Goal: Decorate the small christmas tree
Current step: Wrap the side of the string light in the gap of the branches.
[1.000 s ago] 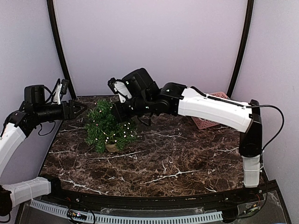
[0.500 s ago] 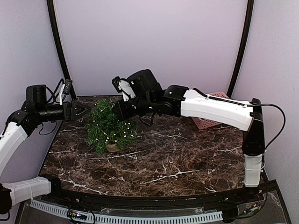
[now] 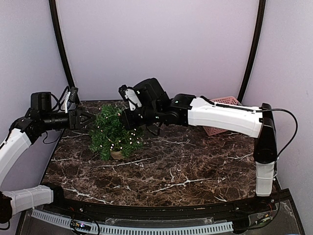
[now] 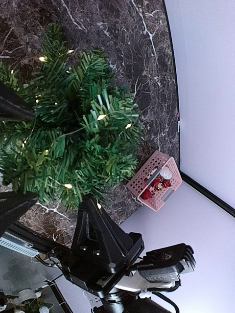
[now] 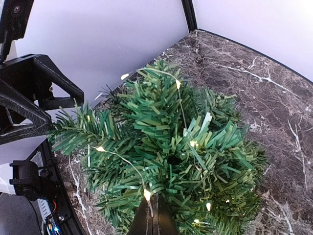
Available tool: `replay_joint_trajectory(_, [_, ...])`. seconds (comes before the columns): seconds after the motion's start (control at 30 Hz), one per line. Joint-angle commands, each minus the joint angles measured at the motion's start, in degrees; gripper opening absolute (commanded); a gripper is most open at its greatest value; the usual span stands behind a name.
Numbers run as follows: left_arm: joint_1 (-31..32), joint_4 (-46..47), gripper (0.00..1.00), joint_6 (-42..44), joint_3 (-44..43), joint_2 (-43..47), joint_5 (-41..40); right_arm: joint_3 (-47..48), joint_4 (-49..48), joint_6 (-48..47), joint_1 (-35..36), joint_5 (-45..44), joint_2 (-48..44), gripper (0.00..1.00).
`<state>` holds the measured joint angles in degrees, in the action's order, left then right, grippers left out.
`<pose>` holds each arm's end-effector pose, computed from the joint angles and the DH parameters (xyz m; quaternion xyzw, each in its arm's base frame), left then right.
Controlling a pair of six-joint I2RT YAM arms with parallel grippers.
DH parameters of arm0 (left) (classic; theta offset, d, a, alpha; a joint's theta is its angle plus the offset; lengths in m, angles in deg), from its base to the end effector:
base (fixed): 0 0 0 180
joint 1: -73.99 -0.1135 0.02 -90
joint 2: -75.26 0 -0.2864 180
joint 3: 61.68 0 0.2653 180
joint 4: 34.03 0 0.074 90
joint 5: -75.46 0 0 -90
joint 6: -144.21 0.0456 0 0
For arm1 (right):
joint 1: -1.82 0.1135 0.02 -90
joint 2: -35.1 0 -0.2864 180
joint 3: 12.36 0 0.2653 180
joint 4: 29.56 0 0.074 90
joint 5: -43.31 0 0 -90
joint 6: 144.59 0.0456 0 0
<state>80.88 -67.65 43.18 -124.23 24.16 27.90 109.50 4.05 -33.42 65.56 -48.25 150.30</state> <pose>0.1947 -0.0545 0.3484 0.1739 0.7804 -0.3777 0.4670 0.2277 0.4587 0.3492 -0.3028 0.7968 0.3443 0.3936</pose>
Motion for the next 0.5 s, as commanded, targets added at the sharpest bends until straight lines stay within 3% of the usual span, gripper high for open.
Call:
replay_joint_trajectory(0.0, [-0.3,1.9,0.48,0.2,1.2,0.4,0.2,-2.7,-3.8,2.5,-0.2,-1.0,-0.5,0.0])
replay_joint_trajectory(0.47, [-0.3,3.1,0.1,-0.1,2.8,0.6,0.5,-9.0,-13.6,10.8,-0.2,-0.6,-1.0,0.0])
